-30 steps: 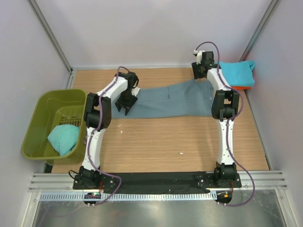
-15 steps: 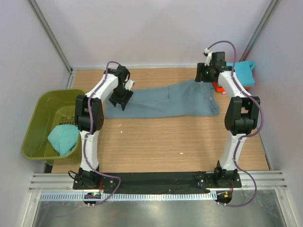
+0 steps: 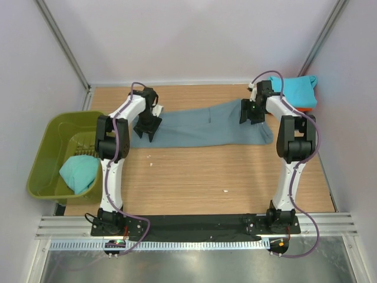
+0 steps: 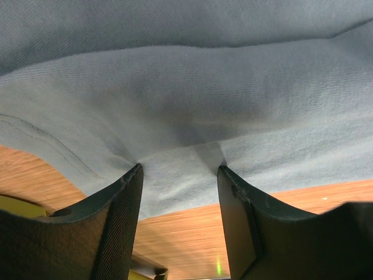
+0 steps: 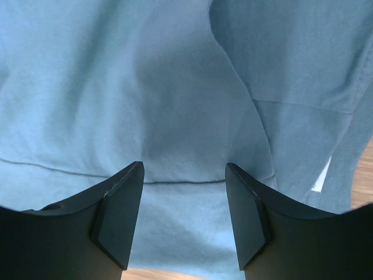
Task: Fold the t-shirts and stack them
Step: Fold the tshirt
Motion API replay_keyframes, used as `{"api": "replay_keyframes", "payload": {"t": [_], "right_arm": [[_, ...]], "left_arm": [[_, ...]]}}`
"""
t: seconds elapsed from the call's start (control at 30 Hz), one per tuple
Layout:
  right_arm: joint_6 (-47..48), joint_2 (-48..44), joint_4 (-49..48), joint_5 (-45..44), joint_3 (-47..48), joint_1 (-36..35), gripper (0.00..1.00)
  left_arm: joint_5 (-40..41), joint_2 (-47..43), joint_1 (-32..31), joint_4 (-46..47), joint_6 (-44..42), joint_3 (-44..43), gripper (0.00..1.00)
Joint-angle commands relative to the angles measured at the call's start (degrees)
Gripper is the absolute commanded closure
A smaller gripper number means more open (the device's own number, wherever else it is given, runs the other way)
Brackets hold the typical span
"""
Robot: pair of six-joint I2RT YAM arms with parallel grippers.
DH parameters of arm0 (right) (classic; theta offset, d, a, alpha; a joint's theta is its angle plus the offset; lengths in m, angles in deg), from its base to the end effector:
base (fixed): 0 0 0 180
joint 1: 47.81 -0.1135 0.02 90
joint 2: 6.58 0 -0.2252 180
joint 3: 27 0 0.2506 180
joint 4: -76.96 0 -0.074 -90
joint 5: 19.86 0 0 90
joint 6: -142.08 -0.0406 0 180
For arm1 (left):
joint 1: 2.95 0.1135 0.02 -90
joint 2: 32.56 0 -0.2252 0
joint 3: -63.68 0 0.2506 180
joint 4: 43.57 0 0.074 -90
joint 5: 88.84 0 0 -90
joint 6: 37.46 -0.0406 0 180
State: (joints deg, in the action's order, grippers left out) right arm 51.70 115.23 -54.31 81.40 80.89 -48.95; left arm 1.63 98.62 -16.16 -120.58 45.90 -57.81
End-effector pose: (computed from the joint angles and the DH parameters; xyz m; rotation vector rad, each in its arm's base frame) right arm 0.4340 0.0166 0.1435 -0.0813 2.6543 0.2702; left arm 0.4108 -0.0961 0.1264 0.5311 3.0375 0.0075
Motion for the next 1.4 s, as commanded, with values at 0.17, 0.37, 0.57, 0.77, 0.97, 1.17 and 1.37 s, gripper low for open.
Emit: {"api": "replay_keyframes", "payload": {"t": [0.17,0.37,0.57,0.77,0.97,1.17,1.37], "right_arm": [[0.0,8.3,-0.6,-0.9,7.1,0.0,0.35],[-0.2,16.4,-1.2,-1.6,19.2,-0.3,0.34],[-1.5,24.0,-3.2,-1.6,33.6,-1.1,0.32],[-2.4,30.1,-4.8,-1.7,43.8,-2.4,0.29],[-2.6,29.6,-5.3,-1.6,43.2,-2.8,0.28],[-1.2,29.3,-5.4,-2.3,43.3,-3.2,0.28],[0.0,29.3,-6.0,-3.0,43.8,-3.9,0.28]], "left_arm": [[0.7,0.5,0.2,-0.5,1.4,5.5,0.48],[-2.8,-6.8,-0.5,0.1,1.8,15.4,0.48],[-2.8,-12.3,-6.4,-1.7,-1.4,22.8,0.49],[-4.5,-14.7,-12.4,-3.8,-0.9,25.6,0.49],[1.0,-16.6,-15.8,-2.9,-1.6,31.3,0.46],[0.9,-16.8,-18.6,-2.9,-2.5,33.2,0.75],[-2.7,-16.2,-23.2,-2.9,-2.3,33.4,1.00]]}}
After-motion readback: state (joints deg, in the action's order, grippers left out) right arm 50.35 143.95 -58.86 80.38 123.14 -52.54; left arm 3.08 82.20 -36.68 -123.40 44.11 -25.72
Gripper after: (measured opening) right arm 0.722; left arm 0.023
